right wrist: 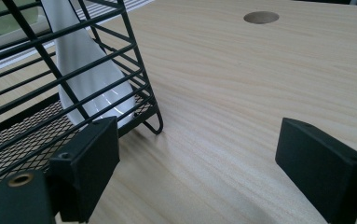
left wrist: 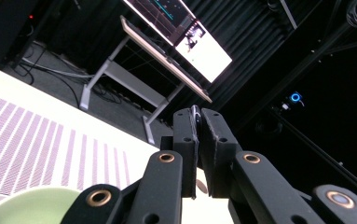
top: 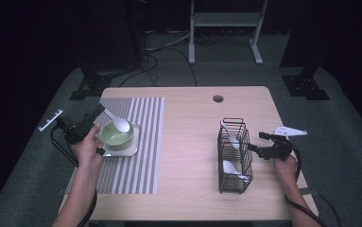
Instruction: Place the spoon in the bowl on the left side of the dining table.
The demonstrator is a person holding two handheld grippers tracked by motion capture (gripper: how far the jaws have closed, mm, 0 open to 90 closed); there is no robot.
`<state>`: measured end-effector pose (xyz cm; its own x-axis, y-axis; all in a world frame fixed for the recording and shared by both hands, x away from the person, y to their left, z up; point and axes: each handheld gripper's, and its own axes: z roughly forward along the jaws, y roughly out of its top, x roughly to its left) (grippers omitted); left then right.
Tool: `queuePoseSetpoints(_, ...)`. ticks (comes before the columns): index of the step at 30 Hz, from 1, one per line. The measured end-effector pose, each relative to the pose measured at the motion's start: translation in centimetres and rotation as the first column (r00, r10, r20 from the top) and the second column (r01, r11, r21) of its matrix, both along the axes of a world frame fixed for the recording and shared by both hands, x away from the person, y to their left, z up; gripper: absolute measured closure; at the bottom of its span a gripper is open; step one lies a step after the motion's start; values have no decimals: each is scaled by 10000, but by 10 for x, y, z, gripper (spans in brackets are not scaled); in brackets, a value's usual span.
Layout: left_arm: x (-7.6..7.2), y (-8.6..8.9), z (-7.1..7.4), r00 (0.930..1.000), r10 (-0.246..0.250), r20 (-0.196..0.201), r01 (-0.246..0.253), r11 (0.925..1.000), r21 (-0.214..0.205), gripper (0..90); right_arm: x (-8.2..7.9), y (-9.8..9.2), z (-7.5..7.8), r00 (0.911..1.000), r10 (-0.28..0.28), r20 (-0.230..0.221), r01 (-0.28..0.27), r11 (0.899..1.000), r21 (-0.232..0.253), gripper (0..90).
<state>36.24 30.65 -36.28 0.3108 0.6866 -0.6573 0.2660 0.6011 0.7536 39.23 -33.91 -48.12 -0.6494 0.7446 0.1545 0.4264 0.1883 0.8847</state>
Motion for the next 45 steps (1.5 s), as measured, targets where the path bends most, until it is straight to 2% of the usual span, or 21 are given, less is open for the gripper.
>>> queuePoseSetpoints(7,1,14,-7,9987,469,-185,-470,9989,-74,849,0,0,0,10000,0,-26,0,10000,-12,123)
queuePoseSetpoints(19,3,29,-16,9944,966,-428,-971,9952,-103,849,0,0,0,10000,-1,-32,1,10000,-36,123)
queuePoseSetpoints(31,5,38,-26,9893,1290,-686,-1301,9914,-120,849,0,0,0,10000,4,-51,-4,10000,-11,123)
queuePoseSetpoints(41,7,43,-40,9826,1507,-1083,-1531,9881,-135,849,0,0,0,10000,-12,-54,11,10000,-30,123)
queuePoseSetpoints(45,7,44,-43,9810,1555,-1160,-1556,9878,80,848,0,1,0,10000,-17,-56,17,10000,-42,123)
